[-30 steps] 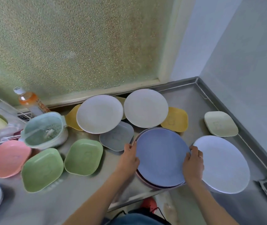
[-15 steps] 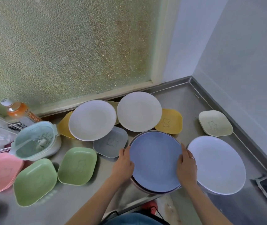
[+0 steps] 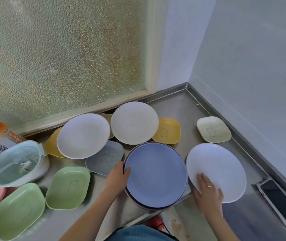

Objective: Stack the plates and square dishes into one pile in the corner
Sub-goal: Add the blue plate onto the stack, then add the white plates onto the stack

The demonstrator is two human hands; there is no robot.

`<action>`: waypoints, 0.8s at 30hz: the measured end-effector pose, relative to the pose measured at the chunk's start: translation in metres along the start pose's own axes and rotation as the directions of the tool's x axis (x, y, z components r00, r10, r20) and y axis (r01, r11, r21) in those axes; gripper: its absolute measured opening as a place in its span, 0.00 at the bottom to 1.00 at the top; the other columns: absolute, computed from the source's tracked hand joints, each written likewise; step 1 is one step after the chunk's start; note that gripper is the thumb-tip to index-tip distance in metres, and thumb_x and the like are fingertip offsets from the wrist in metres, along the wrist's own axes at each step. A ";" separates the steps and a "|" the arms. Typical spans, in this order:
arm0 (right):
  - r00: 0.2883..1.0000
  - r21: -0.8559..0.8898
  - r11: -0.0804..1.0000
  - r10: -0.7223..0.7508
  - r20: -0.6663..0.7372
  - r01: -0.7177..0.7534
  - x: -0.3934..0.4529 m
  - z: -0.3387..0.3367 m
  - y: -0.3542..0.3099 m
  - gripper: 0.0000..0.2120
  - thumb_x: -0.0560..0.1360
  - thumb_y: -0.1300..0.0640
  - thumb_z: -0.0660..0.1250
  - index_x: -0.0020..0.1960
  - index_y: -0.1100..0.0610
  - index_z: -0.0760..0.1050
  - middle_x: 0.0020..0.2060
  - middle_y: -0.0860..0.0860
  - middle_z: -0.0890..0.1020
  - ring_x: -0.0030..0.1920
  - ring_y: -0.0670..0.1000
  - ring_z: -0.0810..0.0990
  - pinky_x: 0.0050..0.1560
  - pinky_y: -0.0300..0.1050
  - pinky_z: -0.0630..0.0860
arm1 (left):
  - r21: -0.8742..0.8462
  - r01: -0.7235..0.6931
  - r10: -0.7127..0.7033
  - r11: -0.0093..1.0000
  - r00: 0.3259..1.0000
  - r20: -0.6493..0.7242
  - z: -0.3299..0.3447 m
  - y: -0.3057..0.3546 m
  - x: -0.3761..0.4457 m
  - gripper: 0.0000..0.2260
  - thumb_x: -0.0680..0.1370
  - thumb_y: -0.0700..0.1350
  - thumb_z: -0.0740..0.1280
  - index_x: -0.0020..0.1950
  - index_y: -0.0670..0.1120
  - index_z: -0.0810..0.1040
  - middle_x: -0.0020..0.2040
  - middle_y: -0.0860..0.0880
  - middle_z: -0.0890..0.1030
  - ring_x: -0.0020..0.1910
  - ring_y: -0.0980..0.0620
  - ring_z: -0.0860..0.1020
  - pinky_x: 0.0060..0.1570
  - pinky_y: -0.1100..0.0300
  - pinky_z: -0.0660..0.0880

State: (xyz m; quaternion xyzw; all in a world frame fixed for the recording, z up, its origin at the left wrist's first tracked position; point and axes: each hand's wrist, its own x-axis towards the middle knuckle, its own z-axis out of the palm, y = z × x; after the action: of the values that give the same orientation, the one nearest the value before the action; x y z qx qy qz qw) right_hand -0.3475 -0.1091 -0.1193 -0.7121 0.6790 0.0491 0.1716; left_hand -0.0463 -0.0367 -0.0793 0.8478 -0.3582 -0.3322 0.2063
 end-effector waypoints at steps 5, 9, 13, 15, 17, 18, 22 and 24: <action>0.999 -0.059 0.997 -0.048 -0.019 0.047 0.003 -0.009 -0.006 0.23 0.80 0.53 0.55 0.74 0.48 0.58 0.73 0.46 0.63 0.73 0.48 0.59 0.72 0.55 0.52 | -0.260 0.082 -0.111 0.962 0.989 -0.096 -0.002 -0.002 0.001 0.11 0.80 0.50 0.56 0.45 0.44 0.70 0.38 0.43 0.78 0.38 0.41 0.78 0.41 0.45 0.78; 0.989 -0.151 0.983 -0.118 -0.094 0.103 0.000 -0.013 -0.006 0.25 0.79 0.61 0.58 0.75 0.54 0.58 0.73 0.49 0.64 0.74 0.51 0.59 0.72 0.52 0.56 | -0.280 0.115 -0.149 0.953 0.983 -0.104 -0.003 -0.007 0.000 0.11 0.79 0.50 0.56 0.41 0.45 0.68 0.37 0.42 0.77 0.36 0.40 0.78 0.40 0.43 0.78; 0.932 -0.041 0.986 -0.164 -0.324 0.159 0.003 -0.030 -0.011 0.28 0.65 0.68 0.74 0.64 0.59 0.74 0.55 0.57 0.82 0.56 0.58 0.80 0.53 0.56 0.76 | -0.261 0.120 -0.149 0.958 0.985 -0.091 0.000 -0.008 -0.002 0.11 0.79 0.51 0.57 0.41 0.46 0.68 0.37 0.42 0.79 0.36 0.40 0.79 0.39 0.44 0.79; 0.884 0.046 0.974 -0.182 -0.430 0.223 0.003 -0.043 -0.022 0.23 0.67 0.69 0.72 0.61 0.60 0.76 0.47 0.59 0.84 0.46 0.61 0.83 0.44 0.56 0.79 | -0.247 0.122 -0.150 0.961 0.984 -0.098 0.002 -0.008 -0.002 0.12 0.79 0.52 0.57 0.42 0.46 0.68 0.37 0.42 0.79 0.36 0.40 0.79 0.39 0.45 0.79; 0.790 0.057 0.933 -0.266 -0.552 0.355 -0.002 -0.050 -0.035 0.17 0.71 0.66 0.67 0.59 0.61 0.78 0.46 0.60 0.84 0.43 0.62 0.84 0.41 0.58 0.80 | -0.254 0.111 -0.143 0.961 0.983 -0.111 0.003 -0.007 -0.003 0.11 0.79 0.51 0.57 0.43 0.45 0.69 0.38 0.43 0.79 0.36 0.41 0.79 0.38 0.46 0.78; 0.721 0.007 0.900 -0.344 -0.602 0.435 -0.006 -0.049 -0.042 0.16 0.71 0.63 0.64 0.58 0.60 0.78 0.46 0.59 0.84 0.44 0.61 0.84 0.42 0.57 0.80 | -0.260 0.104 -0.139 0.960 0.983 -0.118 0.004 -0.007 -0.003 0.10 0.79 0.50 0.58 0.43 0.45 0.69 0.38 0.44 0.79 0.36 0.41 0.79 0.38 0.47 0.78; 0.433 -0.173 0.675 -0.626 -0.648 0.717 -0.029 -0.029 -0.067 0.19 0.71 0.68 0.57 0.58 0.59 0.78 0.51 0.52 0.84 0.52 0.55 0.83 0.57 0.51 0.73 | -0.348 0.058 -0.119 0.936 0.980 -0.157 0.000 -0.009 -0.004 0.09 0.78 0.48 0.60 0.41 0.47 0.76 0.36 0.46 0.81 0.36 0.40 0.79 0.39 0.45 0.79; 0.361 -0.222 0.585 -0.711 -0.604 0.780 -0.040 -0.015 -0.075 0.20 0.77 0.66 0.52 0.58 0.57 0.79 0.54 0.50 0.83 0.54 0.54 0.82 0.60 0.53 0.73 | -0.384 0.035 -0.106 0.923 0.981 -0.165 -0.004 -0.011 -0.004 0.12 0.78 0.47 0.60 0.40 0.45 0.78 0.34 0.45 0.81 0.36 0.40 0.79 0.40 0.43 0.78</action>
State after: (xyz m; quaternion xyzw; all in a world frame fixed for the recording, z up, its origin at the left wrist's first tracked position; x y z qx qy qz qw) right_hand -0.2791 -0.0743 -0.0794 -0.9015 0.2974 -0.3130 -0.0299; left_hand -0.0404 -0.0259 -0.0815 0.8311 -0.2360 -0.3233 0.3861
